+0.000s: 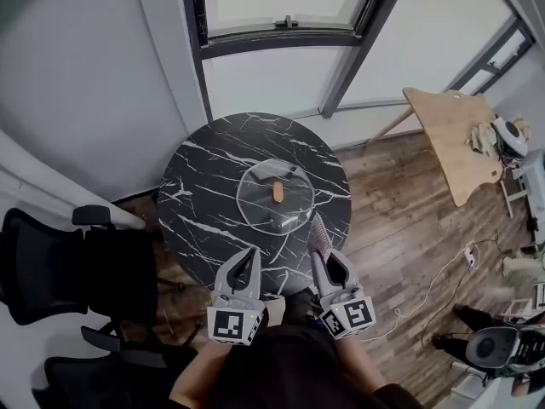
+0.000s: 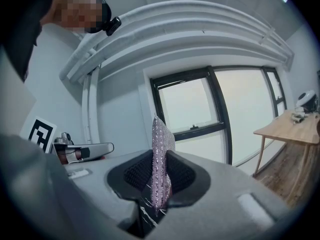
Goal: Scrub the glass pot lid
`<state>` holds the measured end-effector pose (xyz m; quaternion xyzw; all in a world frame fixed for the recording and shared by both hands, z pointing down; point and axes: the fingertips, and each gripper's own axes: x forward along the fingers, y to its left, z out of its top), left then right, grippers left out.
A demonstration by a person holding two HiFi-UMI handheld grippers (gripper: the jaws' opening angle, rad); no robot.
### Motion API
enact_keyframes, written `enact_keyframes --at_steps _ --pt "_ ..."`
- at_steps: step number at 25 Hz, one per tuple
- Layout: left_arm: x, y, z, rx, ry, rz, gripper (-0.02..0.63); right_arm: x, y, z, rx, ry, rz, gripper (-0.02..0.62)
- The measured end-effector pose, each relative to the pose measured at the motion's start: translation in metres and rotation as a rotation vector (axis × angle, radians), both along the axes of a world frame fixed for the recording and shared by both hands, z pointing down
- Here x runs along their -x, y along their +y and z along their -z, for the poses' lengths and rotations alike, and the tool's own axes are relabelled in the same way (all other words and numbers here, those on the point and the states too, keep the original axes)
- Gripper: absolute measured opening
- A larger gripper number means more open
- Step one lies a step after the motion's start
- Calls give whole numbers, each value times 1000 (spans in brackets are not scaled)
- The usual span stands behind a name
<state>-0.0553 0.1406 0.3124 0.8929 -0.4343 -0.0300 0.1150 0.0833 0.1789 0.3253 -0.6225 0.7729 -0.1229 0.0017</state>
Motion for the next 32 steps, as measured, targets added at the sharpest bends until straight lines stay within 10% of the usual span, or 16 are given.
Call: enact_keyframes --at_steps 32 --pt "-101 -143 -70 119 -75 180 3 -103 -157 -130 227 -14 170 78"
